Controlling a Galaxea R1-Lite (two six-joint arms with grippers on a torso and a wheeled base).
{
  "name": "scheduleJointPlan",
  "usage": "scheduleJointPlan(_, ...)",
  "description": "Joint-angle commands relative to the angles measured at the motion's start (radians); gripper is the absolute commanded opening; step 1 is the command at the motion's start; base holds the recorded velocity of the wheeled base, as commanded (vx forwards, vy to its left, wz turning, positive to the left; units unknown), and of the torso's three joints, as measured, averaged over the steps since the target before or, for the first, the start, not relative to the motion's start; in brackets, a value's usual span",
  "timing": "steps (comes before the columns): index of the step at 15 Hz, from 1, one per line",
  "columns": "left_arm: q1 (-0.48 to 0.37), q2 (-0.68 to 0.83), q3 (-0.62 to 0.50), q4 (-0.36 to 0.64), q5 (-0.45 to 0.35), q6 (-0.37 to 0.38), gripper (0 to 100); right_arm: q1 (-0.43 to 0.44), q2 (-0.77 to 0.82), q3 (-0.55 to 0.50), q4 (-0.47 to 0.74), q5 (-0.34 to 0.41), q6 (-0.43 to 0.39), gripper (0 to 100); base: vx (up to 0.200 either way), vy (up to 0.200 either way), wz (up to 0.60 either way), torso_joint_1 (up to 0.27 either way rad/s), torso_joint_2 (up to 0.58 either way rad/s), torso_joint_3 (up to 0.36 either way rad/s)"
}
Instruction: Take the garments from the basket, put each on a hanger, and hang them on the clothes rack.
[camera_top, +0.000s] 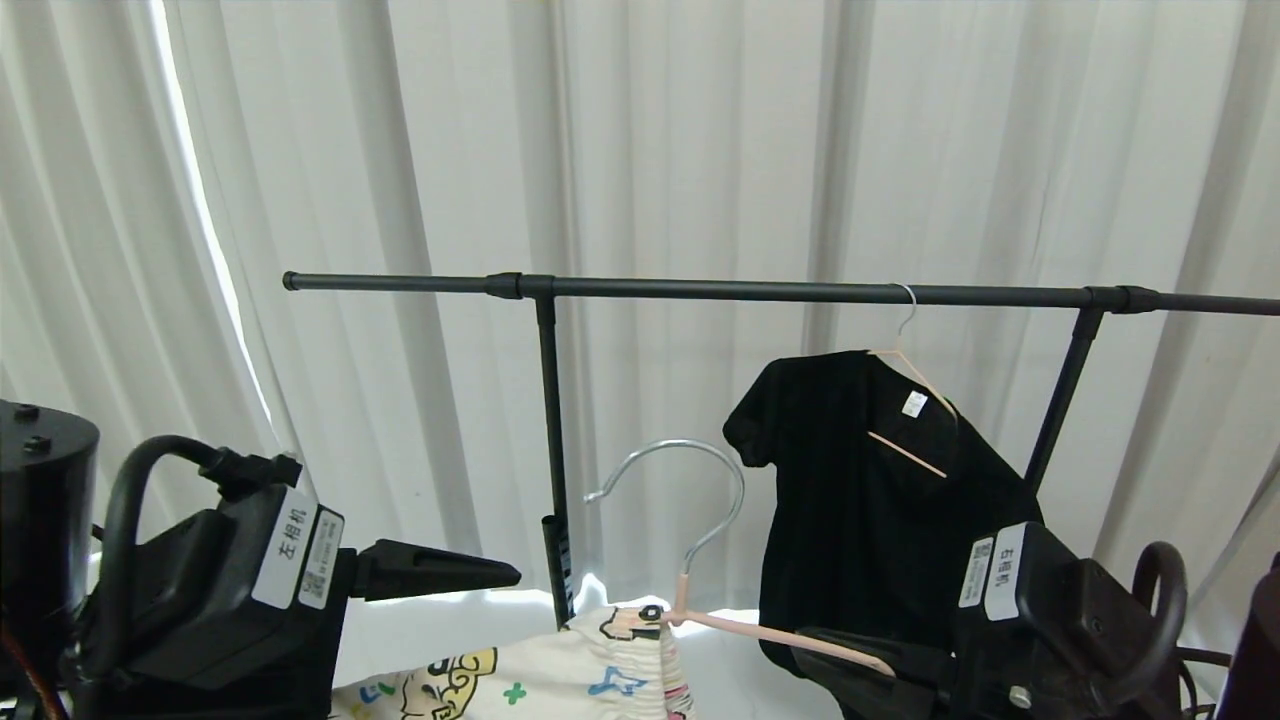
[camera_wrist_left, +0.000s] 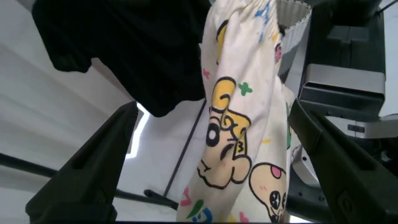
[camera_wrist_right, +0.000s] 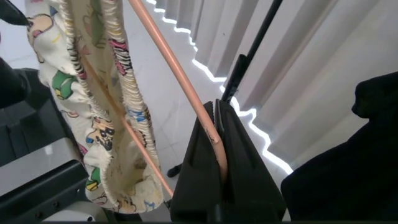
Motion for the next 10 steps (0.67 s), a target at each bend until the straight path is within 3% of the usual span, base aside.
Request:
scheduleJointPlan(1,-0.008,0.026,0.004,0.000,0.000,0.000,100,0.001,0.005,0.000,-0.002,0.000,-0.001,0,0.000,0.000,0.00,0.000,0.00,0.000)
scheduleJointPlan(6,-0.039,0.029,0.027,0.000,0.000,0.002,100,0.011,0.006,-0.002,-0.003,-0.003,-0.016,0,0.000,0.000,0.00,0.000,0.00,0.000)
scheduleJointPlan(7,-0.039,0.032,0.027,0.000,0.000,0.003,0,0.014,0.006,-0.003,-0.003,-0.003,-0.024,0,0.000,0.000,0.00,0.000,0.00,0.000)
scheduleJointPlan(10,-0.039,0.051,0.032,0.000,0.005,0.025,0,0.015,0.005,-0.005,-0.005,-0.003,-0.025,0,0.000,0.000,0.00,0.000,0.00,0.000)
